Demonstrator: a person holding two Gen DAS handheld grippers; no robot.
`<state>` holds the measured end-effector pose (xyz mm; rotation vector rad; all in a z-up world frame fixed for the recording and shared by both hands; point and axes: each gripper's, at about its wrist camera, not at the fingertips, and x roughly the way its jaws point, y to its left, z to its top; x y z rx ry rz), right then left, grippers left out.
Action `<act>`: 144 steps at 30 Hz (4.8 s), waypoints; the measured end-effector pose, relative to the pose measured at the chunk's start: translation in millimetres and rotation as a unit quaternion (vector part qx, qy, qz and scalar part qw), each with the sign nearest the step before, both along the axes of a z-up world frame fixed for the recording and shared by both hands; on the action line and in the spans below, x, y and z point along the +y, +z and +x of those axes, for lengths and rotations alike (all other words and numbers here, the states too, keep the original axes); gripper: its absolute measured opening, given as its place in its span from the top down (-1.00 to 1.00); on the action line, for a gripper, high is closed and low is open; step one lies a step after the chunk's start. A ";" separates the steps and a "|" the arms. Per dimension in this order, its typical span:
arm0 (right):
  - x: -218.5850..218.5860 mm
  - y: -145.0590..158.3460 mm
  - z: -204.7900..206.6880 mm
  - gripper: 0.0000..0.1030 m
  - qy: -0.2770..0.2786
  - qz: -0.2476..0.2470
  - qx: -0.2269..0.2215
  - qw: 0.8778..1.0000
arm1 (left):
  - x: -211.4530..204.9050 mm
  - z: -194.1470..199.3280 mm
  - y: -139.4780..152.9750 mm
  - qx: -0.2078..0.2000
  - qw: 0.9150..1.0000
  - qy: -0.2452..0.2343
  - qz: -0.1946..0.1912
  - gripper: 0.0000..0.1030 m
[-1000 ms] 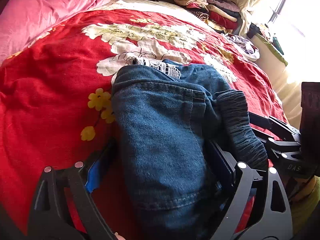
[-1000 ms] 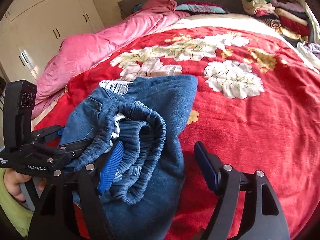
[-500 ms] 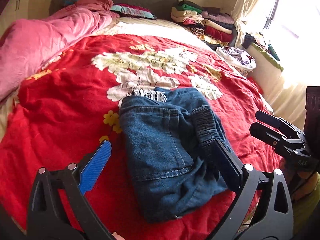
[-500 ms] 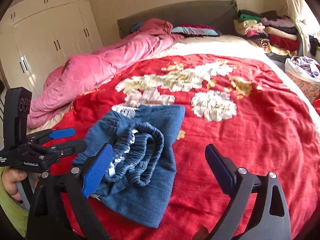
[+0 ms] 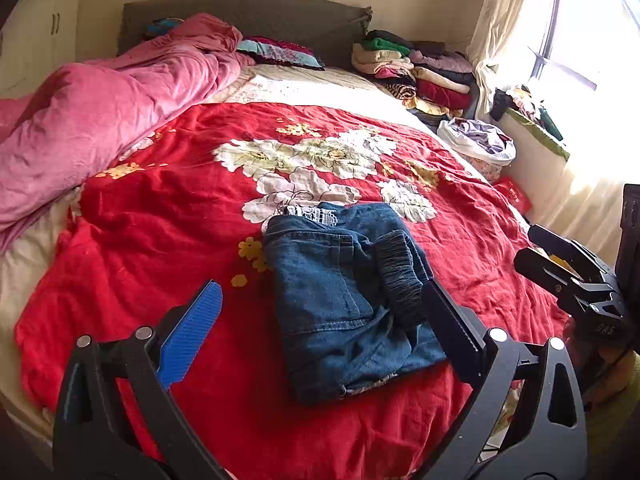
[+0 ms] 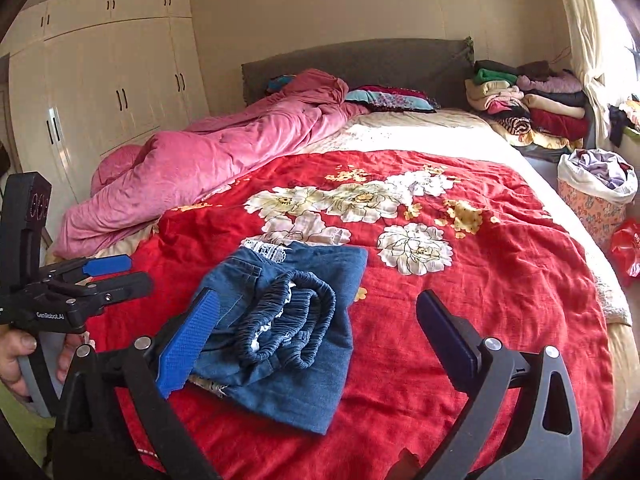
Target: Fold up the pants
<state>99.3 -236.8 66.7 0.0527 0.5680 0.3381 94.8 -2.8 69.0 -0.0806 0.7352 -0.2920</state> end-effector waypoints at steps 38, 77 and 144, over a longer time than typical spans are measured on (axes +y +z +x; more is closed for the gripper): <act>13.5 -57.1 -83.1 -0.91 -0.021 -0.037 0.054 0.998 | -1.2 -86.9 -56.3 0.052 0.998 0.039 0.012 -0.81; 22.3 -54.9 -81.9 -0.91 -0.017 -0.038 0.054 0.998 | 5.9 -87.8 -55.8 0.053 0.996 0.061 0.026 -0.81; -83.1 -75.2 -28.2 -0.91 -0.178 -0.088 0.081 0.977 | 95.2 -15.6 -82.6 0.128 0.972 0.189 0.061 -0.81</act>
